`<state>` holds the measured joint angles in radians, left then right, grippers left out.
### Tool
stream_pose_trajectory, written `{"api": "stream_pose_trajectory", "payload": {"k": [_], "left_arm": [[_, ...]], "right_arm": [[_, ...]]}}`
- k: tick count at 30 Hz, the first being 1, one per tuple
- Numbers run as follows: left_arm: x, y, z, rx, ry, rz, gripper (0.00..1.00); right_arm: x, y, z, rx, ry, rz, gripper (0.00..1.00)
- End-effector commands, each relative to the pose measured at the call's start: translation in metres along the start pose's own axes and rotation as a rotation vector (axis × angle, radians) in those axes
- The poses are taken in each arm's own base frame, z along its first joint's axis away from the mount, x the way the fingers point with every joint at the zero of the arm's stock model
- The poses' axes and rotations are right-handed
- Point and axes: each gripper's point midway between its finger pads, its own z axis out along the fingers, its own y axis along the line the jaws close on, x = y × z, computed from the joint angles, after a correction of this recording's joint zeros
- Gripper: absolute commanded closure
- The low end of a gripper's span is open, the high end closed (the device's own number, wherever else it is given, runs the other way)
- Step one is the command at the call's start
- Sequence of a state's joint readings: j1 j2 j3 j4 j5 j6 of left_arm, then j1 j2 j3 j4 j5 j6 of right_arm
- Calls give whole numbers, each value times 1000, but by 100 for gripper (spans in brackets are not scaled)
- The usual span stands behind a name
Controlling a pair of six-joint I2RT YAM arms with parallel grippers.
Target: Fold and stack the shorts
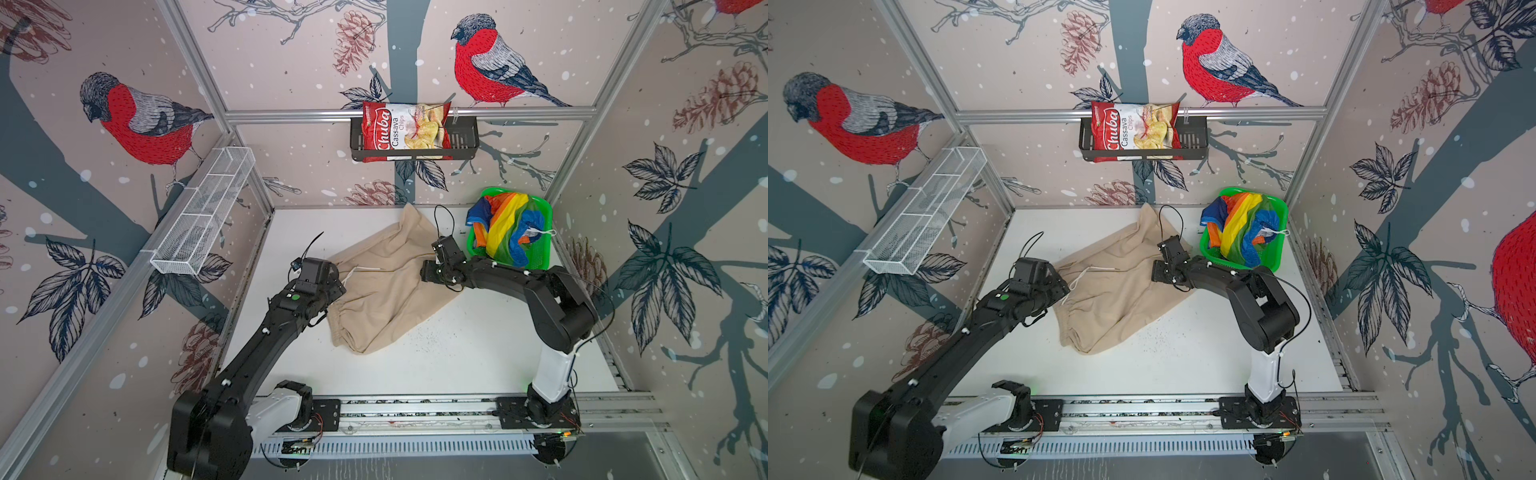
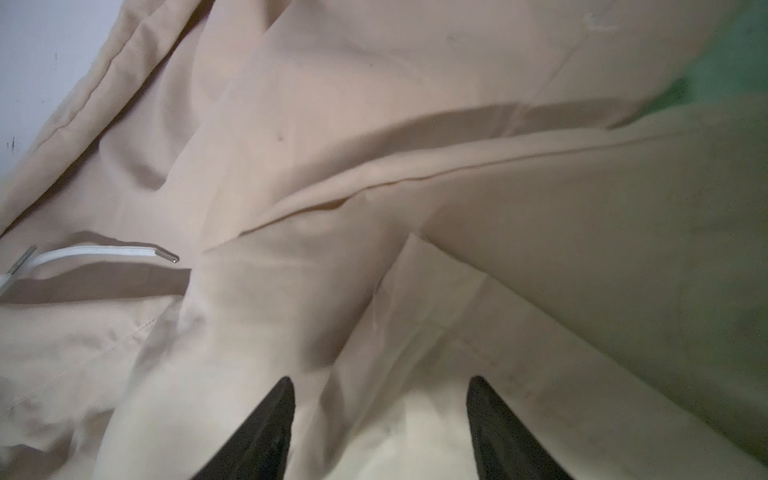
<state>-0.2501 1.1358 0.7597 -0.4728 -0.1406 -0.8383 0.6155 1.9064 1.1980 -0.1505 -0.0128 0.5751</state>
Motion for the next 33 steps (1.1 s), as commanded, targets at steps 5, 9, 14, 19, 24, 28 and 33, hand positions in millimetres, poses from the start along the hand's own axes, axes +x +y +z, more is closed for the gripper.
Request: {"api": "stream_pose_trajectory", "payload": {"k": [5, 9, 14, 19, 24, 28, 33], "left_arm": [[-12, 15, 43, -21, -10, -58, 22], [-9, 21, 62, -69, 23, -63, 22], [-1, 20, 88, -89, 86, -49, 24], [4, 26, 101, -115, 116, -57, 25], [4, 31, 103, -133, 109, -68, 25], [2, 33, 104, -143, 102, -72, 25], [-10, 29, 95, -147, 71, -80, 26]], "right_arm": [[-10, 6, 15, -34, 37, 16, 75], [-13, -1, -3, -5, -5, 22, 99], [3, -23, -58, 61, -87, 41, 100], [61, -64, -118, 158, -147, 118, 100], [143, -108, -147, 214, -137, 271, 100], [194, -138, -149, 204, -100, 384, 100], [209, -143, -150, 121, -125, 462, 61]]}}
